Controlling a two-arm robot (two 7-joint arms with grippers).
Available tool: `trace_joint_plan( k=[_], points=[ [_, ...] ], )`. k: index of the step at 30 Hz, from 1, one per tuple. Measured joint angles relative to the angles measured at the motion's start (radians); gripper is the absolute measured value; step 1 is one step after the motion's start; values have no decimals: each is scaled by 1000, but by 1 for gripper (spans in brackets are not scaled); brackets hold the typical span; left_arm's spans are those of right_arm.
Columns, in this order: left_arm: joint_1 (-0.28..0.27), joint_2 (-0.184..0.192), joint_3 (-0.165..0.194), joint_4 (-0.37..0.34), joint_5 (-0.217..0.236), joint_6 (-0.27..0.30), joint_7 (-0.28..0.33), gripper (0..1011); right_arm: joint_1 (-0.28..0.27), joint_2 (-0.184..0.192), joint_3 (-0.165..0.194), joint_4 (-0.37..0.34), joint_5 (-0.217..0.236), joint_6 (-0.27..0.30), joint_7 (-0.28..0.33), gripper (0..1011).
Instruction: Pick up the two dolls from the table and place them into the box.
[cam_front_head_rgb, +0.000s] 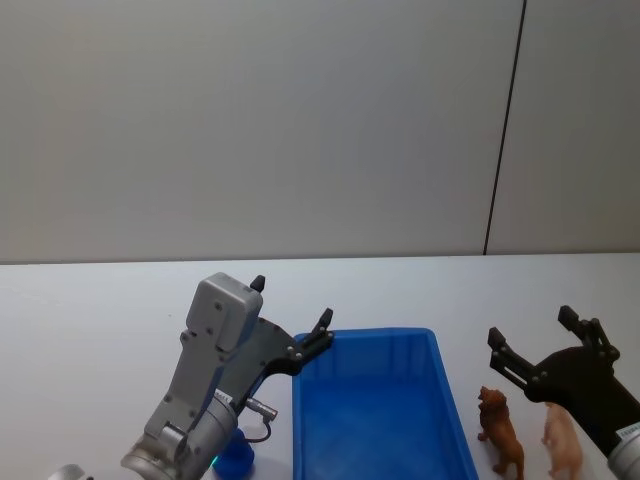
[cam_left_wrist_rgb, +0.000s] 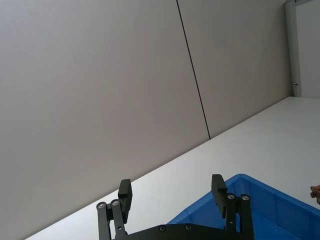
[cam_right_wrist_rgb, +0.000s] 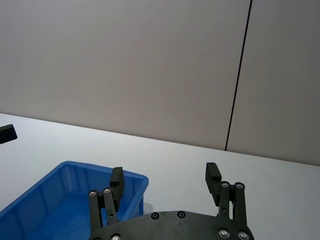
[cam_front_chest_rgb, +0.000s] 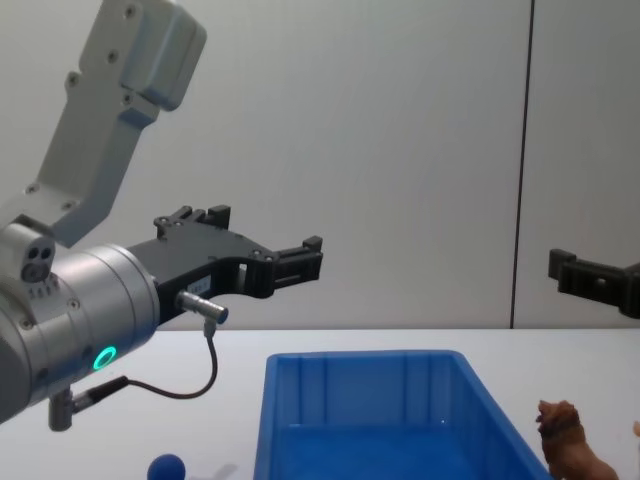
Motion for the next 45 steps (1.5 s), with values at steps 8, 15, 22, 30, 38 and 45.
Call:
trace_joint_plan(
  k=[8, 15, 22, 30, 38, 45],
  points=[
    [0, 0, 0, 0, 0, 0, 0, 1003, 1, -1, 2, 2, 0, 5, -4, 1001],
    [0, 0, 0, 0, 0, 0, 0, 1003, 1, -5, 6, 5, -1, 29, -40, 1001],
    [0, 0, 0, 0, 0, 0, 0, 1003, -12, -9, 10, 4, -9, 75, -102, 1001],
    [0, 0, 0, 0, 0, 0, 0, 1003, -36, -11, 12, -6, -18, 128, -159, 1001],
    [0, 0, 0, 0, 0, 0, 0, 1003, -58, -12, 13, -8, -27, 167, -197, 1001],
    [0, 0, 0, 0, 0, 0, 0, 1003, -67, -16, 14, 12, -40, 185, -210, 1001]
  ],
)
